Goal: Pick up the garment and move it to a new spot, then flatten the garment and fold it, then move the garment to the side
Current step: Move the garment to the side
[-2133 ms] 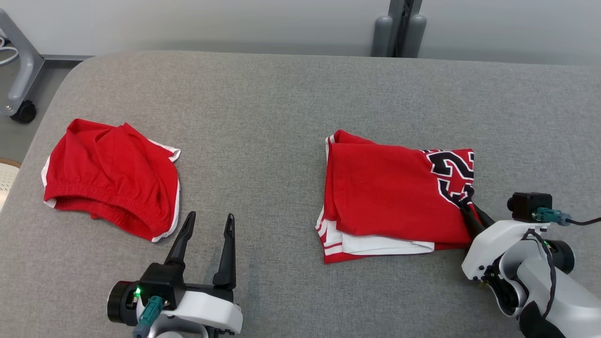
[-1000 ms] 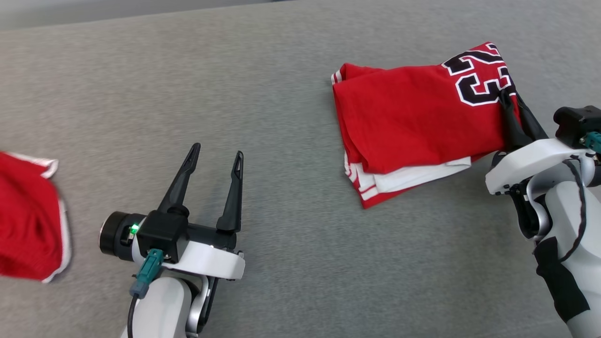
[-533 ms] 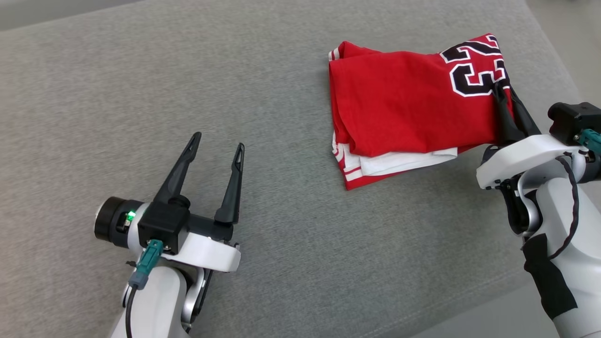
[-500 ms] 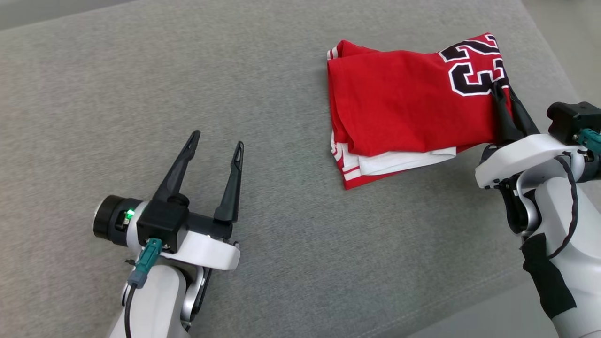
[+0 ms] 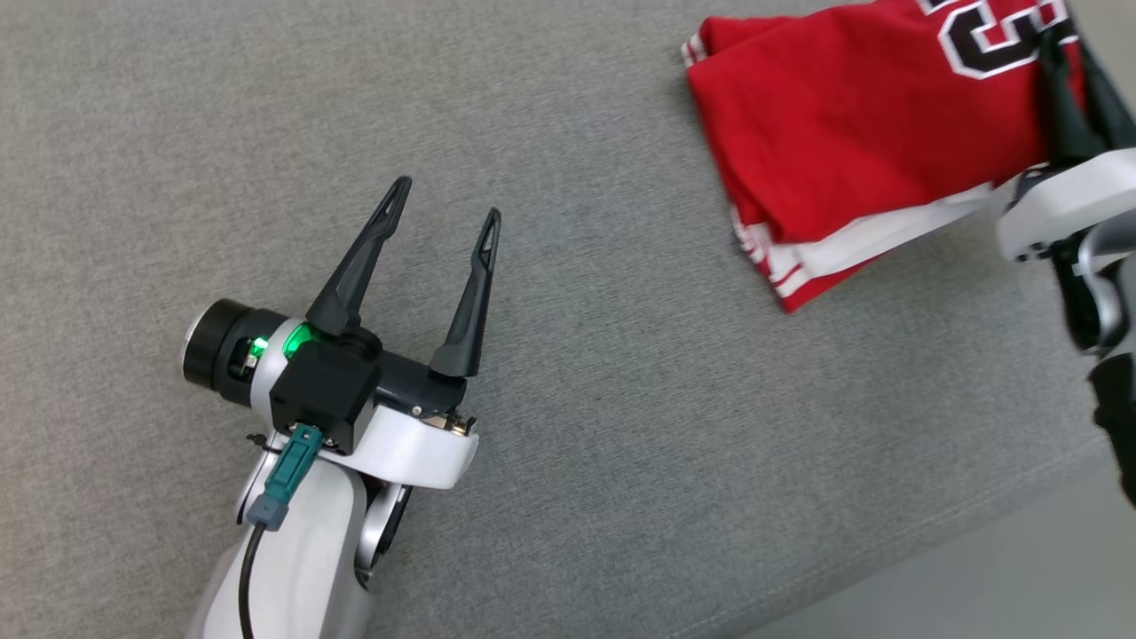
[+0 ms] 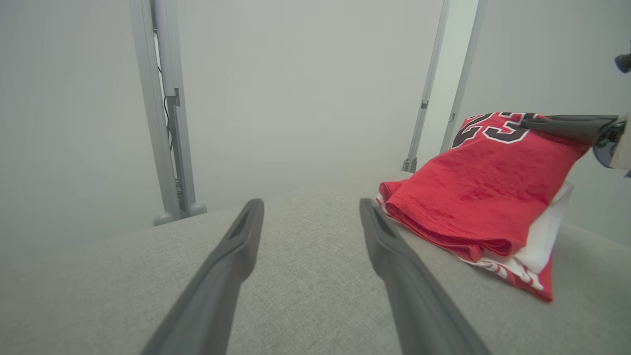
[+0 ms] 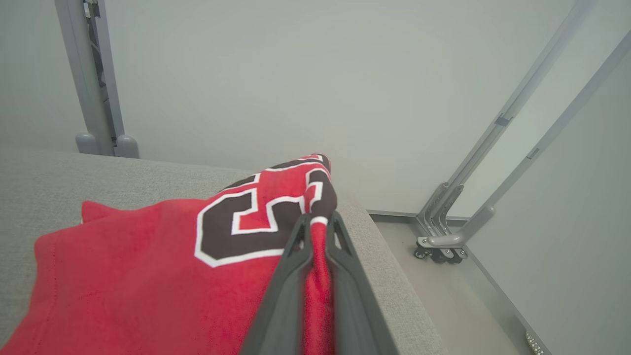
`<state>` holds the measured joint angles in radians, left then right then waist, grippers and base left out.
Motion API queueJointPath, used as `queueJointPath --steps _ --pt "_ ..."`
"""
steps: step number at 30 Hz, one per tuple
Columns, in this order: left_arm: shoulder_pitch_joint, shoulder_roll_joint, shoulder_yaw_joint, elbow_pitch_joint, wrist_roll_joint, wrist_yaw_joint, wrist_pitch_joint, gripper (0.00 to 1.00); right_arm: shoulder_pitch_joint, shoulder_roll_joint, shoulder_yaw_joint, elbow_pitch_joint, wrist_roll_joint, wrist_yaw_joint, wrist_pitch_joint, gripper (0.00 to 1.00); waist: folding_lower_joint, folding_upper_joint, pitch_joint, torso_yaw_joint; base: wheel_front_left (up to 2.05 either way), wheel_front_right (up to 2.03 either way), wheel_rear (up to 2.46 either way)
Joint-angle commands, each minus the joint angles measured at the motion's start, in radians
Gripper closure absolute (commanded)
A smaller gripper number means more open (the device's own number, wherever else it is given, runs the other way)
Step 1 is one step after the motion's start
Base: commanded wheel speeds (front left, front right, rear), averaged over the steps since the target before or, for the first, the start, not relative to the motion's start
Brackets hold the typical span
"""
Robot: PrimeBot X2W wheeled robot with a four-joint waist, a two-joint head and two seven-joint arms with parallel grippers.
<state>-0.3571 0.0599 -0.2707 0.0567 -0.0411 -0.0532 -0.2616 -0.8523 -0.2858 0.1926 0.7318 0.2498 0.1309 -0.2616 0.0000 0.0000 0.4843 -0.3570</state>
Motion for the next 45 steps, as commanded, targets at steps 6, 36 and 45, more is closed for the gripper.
queueJointPath --steps 6,36,45 --pt "-0.04 0.013 -0.02 -0.053 0.022 -0.01 -0.004 0.0 -0.038 -0.087 -0.055 -0.013 -0.051 0.0 -0.005 1.0 0.0 0.0 0.044 0.041 0.0 0.0 0.0" --pt "-0.02 0.012 -0.048 -0.032 -0.034 0.033 -0.003 0.0 -0.009 0.013 -0.211 -0.059 -0.309 0.0 -0.005 0.0 0.0 0.0 0.028 0.154 0.0 0.0 0.0" --pt "0.02 -0.002 -0.024 0.07 -0.147 0.091 0.002 0.0 0.057 0.096 -0.092 -0.053 -0.222 0.0 -0.005 0.0 0.0 0.0 -0.087 0.23 0.0 0.0 0.0"
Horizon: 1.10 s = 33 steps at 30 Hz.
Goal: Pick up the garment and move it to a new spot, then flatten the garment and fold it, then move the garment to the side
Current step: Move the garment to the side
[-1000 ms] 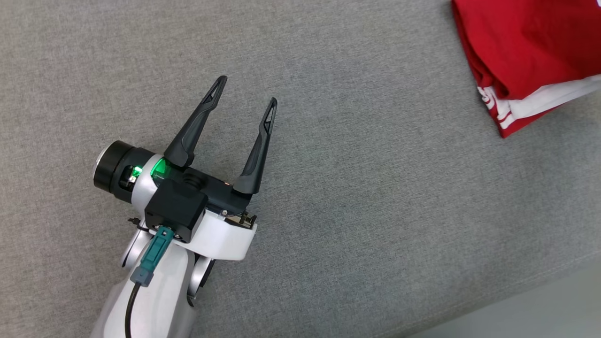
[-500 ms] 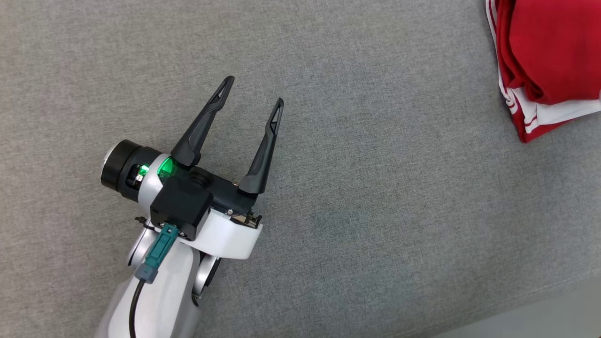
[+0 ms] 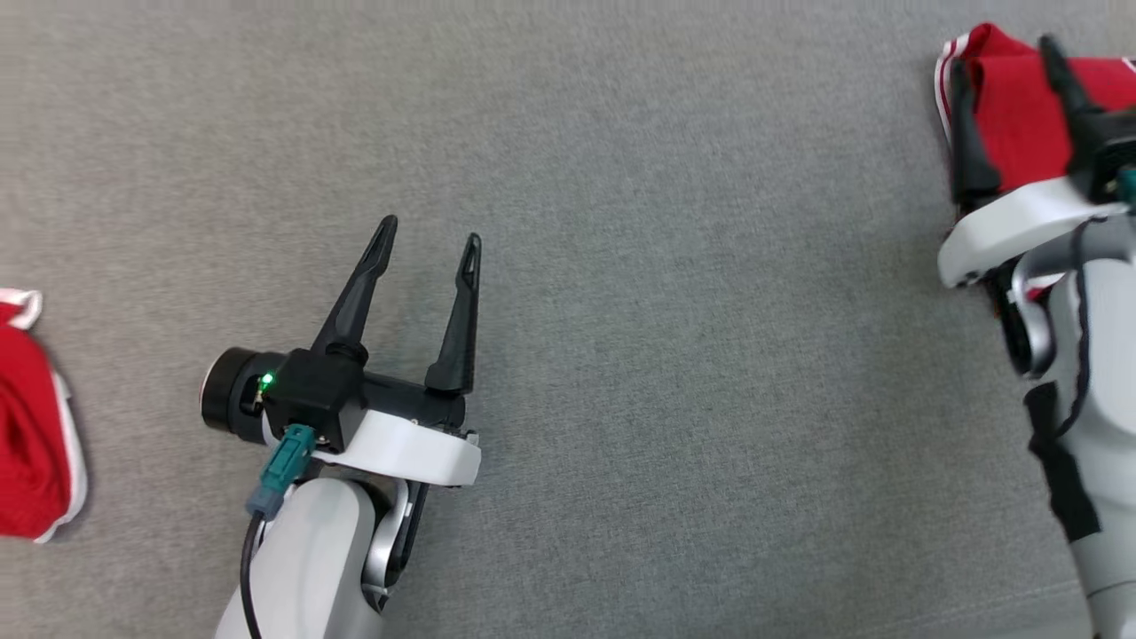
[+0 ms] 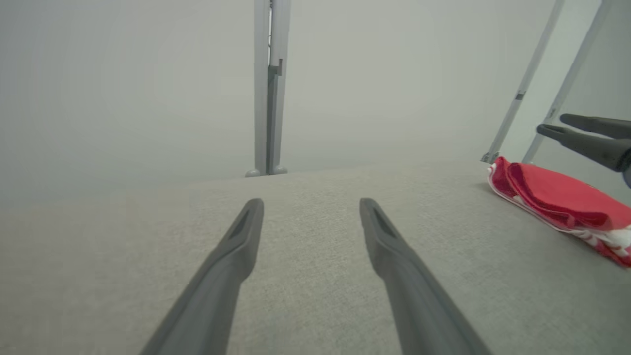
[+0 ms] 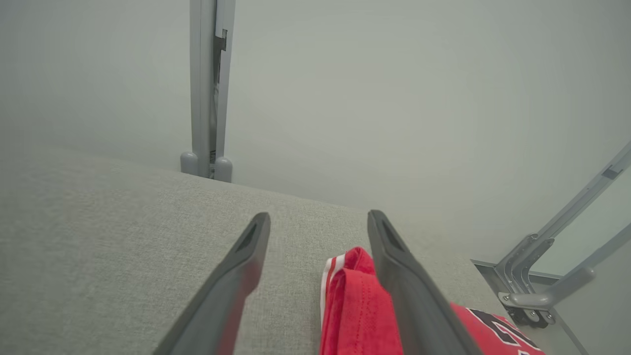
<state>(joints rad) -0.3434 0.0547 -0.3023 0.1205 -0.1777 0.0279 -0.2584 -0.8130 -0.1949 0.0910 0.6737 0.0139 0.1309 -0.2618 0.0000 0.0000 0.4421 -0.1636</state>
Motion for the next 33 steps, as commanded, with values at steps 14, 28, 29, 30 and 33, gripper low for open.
queueJointPath --steps 14,28,29,30,33 --pt "0.107 -0.002 0.126 -0.004 -0.11 0.085 -0.007 0.0 0.223 0.077 0.113 -0.135 0.195 0.0 -0.005 0.0 0.0 0.0 -0.242 0.124 0.0 0.0 0.0" --pt "0.304 -0.002 0.203 0.035 -0.127 0.042 -0.007 0.0 0.567 0.094 0.091 -0.352 0.195 0.0 -0.003 0.0 0.0 0.0 -0.422 0.145 0.0 0.0 0.0" --pt "0.313 -0.002 0.209 0.035 -0.129 0.037 -0.007 0.0 0.586 0.098 0.086 -0.367 0.2 0.0 -0.003 0.0 0.0 0.0 -0.429 0.143 0.0 0.0 0.0" --pt "0.325 -0.002 0.213 0.035 -0.131 0.034 -0.007 0.0 0.605 0.101 0.083 -0.373 0.205 0.0 -0.003 0.0 0.0 0.0 -0.435 0.141 0.0 0.0 0.0" --pt "0.357 -0.002 0.216 0.036 -0.142 0.018 -0.007 0.0 0.65 0.11 0.085 -0.389 0.208 0.0 -0.003 0.0 0.0 0.0 -0.452 0.134 0.0 0.0 0.0"
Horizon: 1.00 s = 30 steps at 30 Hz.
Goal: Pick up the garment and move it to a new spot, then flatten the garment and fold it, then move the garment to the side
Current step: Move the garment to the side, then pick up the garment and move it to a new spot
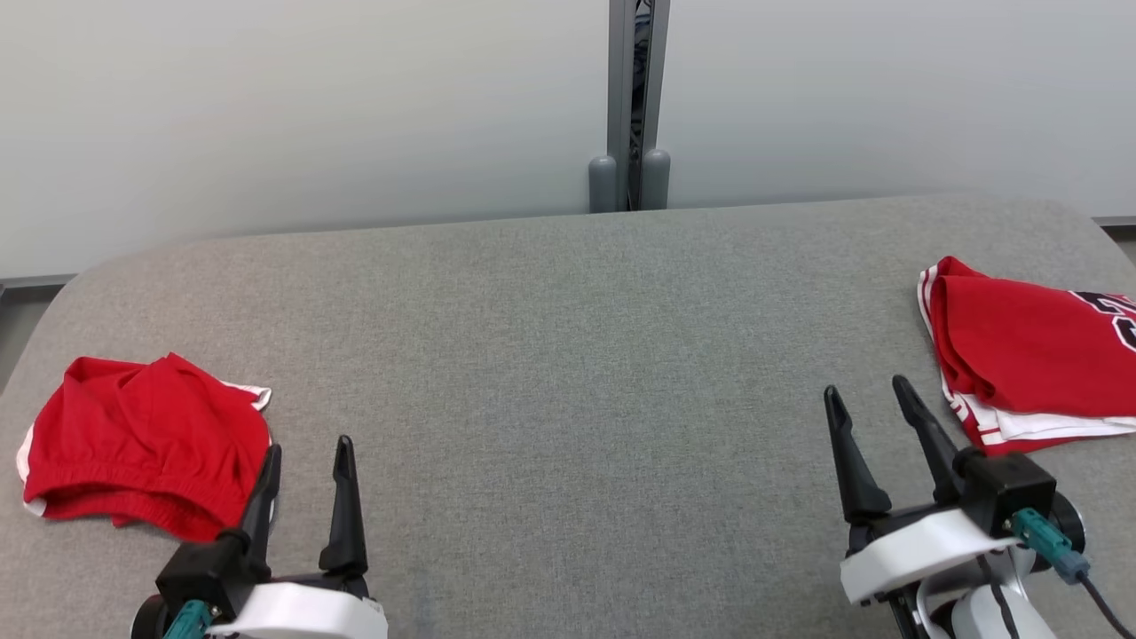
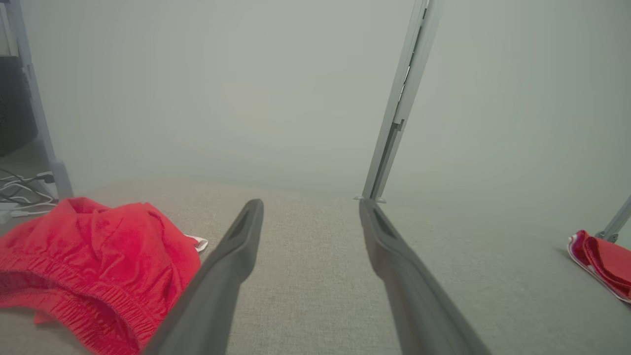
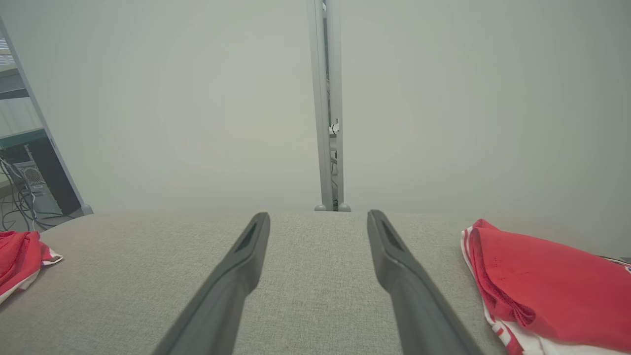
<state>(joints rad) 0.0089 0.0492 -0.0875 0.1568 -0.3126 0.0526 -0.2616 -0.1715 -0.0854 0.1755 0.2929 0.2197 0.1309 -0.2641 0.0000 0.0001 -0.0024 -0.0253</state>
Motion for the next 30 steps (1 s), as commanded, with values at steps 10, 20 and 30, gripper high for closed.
queueJointPath --steps 10,20,30 --pt "0.068 0.003 0.004 0.034 0.046 -0.021 -0.004 0.0 0.108 0.007 -0.023 -0.063 -0.003 0.0 -0.001 0.0 0.0 -0.0001 -0.04 -0.009 0.0 0.0 0.0" --pt "0.091 0.003 0.009 0.011 0.058 -0.032 -0.004 0.0 0.158 0.015 -0.027 -0.103 -0.013 0.0 -0.001 0.0 0.0 -0.0001 -0.046 -0.011 0.0 0.0 0.0" --pt "0.086 0.003 0.008 0.007 0.08 -0.027 -0.004 0.0 0.158 0.016 -0.033 -0.107 -0.017 0.0 -0.001 0.0 0.0 -0.0001 -0.05 -0.01 0.0 0.0 0.0"
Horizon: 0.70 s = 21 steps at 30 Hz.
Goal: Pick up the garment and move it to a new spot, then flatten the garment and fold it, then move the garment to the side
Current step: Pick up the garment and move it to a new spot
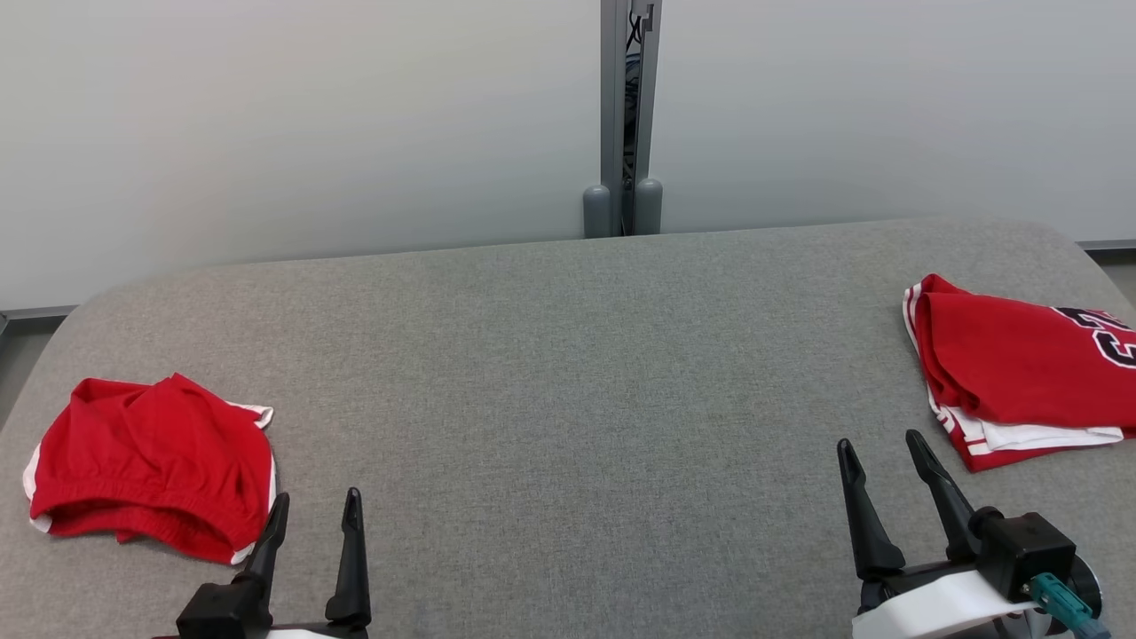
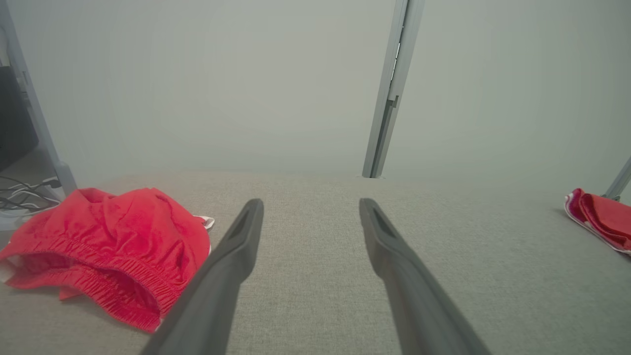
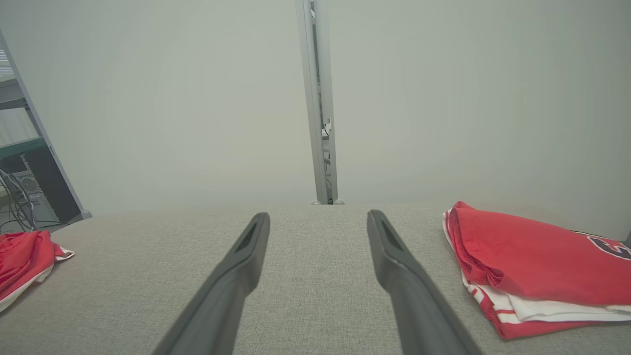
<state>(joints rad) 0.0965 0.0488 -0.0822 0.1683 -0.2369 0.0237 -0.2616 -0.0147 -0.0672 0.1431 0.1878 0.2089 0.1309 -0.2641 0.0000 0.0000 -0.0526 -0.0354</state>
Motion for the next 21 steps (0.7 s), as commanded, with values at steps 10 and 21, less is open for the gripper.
queueJointPath --steps 10,21 --pt "0.001 0.004 0.002 -0.013 0.034 0.019 -0.004 0.0 0.002 -0.003 0.005 0.006 -0.01 0.0 -0.001 0.0 0.0 0.0 -0.004 -0.001 0.0 0.0 0.0" --pt "-0.01 0.004 0.004 -0.006 0.062 0.032 -0.004 0.0 0.001 0.0 0.005 0.008 -0.005 0.0 -0.001 0.0 0.0 0.0 -0.002 0.011 0.0 0.0 0.0"
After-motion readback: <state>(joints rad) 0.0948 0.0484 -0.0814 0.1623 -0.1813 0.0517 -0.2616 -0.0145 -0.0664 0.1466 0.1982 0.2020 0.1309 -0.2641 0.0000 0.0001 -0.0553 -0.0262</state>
